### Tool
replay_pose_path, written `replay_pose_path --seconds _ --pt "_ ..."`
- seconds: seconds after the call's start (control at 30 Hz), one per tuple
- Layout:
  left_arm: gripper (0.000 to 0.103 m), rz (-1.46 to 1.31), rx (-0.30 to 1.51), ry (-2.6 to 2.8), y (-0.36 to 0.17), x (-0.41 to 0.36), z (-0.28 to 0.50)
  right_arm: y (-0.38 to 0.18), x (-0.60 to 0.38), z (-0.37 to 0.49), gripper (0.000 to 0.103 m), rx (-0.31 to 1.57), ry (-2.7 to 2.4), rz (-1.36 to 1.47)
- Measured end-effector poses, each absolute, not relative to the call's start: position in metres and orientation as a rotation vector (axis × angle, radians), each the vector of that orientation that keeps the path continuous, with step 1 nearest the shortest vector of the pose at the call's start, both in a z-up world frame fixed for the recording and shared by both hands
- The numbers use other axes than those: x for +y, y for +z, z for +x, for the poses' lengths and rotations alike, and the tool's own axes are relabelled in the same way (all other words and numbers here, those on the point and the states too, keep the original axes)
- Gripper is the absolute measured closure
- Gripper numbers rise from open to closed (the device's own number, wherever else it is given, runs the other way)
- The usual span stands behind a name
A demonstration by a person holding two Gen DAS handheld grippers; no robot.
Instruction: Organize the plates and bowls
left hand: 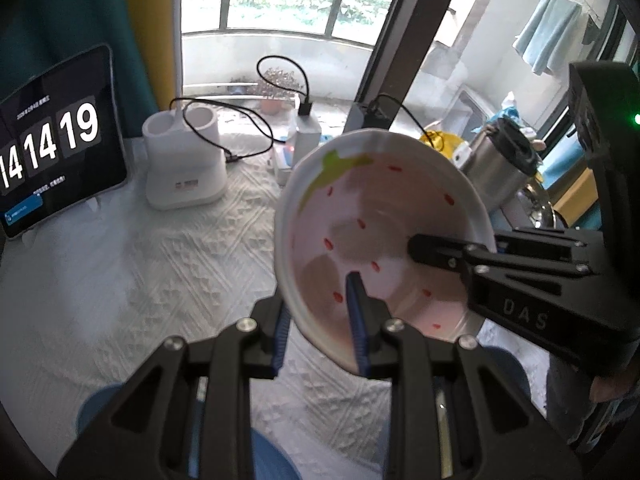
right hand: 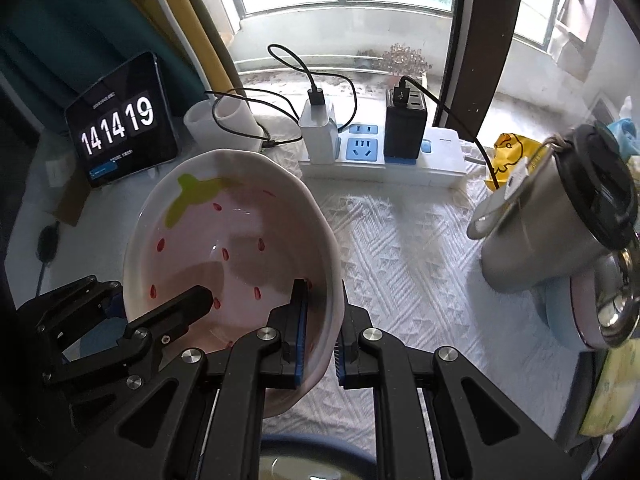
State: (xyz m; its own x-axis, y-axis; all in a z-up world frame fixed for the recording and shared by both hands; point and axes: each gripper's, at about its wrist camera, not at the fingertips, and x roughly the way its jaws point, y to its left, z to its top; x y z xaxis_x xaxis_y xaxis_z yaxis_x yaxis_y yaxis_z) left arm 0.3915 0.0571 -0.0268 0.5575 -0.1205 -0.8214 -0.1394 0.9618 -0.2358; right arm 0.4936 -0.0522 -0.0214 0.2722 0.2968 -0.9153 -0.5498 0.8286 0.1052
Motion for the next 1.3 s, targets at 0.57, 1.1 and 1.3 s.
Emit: replay_pose_path --seconds 0.57,1.1,1.3 --pt "0.076 -0.250 0.955 -0.043 -0.012 0.021 0.349 -0.001 -0.092 0.443 0.090 1.131 0.553 -0.218" --pt "0.076 -0.211 0.989 -0.079 -0.030 -0.027 0.318 -0.024 -0.150 0.411 0.090 1.161 0.539 -0.186" --pt "0.076 -0.194 0.998 -0.101 -0.036 -0.040 0.306 -0.026 -0.161 0.397 0.090 1.176 0.528 -0.187"
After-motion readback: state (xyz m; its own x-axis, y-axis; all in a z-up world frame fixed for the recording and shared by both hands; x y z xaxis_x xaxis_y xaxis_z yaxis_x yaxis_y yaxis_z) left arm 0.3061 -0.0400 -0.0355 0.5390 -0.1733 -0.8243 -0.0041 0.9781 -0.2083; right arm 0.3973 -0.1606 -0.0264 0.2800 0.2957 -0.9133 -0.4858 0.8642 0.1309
